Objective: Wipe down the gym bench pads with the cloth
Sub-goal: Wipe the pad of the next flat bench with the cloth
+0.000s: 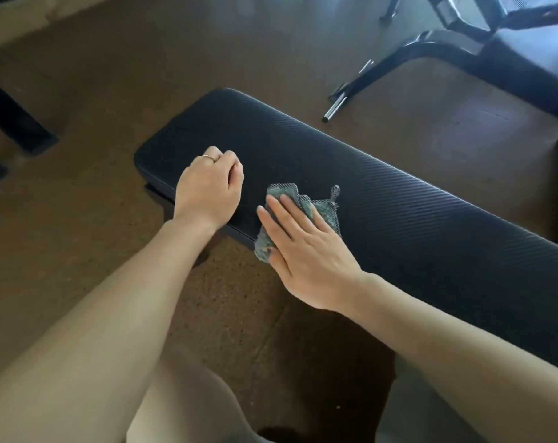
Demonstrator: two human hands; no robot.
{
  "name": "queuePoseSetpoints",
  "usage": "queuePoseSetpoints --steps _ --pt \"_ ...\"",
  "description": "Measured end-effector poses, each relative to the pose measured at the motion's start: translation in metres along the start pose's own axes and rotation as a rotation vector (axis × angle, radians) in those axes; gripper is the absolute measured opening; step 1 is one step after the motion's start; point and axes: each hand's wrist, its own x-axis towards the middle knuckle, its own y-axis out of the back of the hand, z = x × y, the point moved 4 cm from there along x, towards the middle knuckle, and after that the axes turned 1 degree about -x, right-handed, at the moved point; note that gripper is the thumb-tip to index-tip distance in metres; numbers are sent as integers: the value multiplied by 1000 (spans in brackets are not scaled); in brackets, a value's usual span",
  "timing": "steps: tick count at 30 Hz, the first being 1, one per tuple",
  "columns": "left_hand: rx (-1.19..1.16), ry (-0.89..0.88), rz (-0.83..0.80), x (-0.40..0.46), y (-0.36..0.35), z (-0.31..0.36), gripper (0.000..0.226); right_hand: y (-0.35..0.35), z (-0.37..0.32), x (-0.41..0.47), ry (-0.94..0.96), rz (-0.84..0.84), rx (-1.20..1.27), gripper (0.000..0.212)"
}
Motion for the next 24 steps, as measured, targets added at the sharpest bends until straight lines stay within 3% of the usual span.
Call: queuePoseSetpoints --steps 5,12,24 --pt "-5 -48 3 -3 2 -9 28 0 -5 -13 -56 95 -39 64" --pt "46 -24 23 -8 -4 -5 38 -12 28 -122 -199 -10 -99 67" --pt "-6 -15 68 -9 -5 -6 34 11 -3 54 -217 35 174 66"
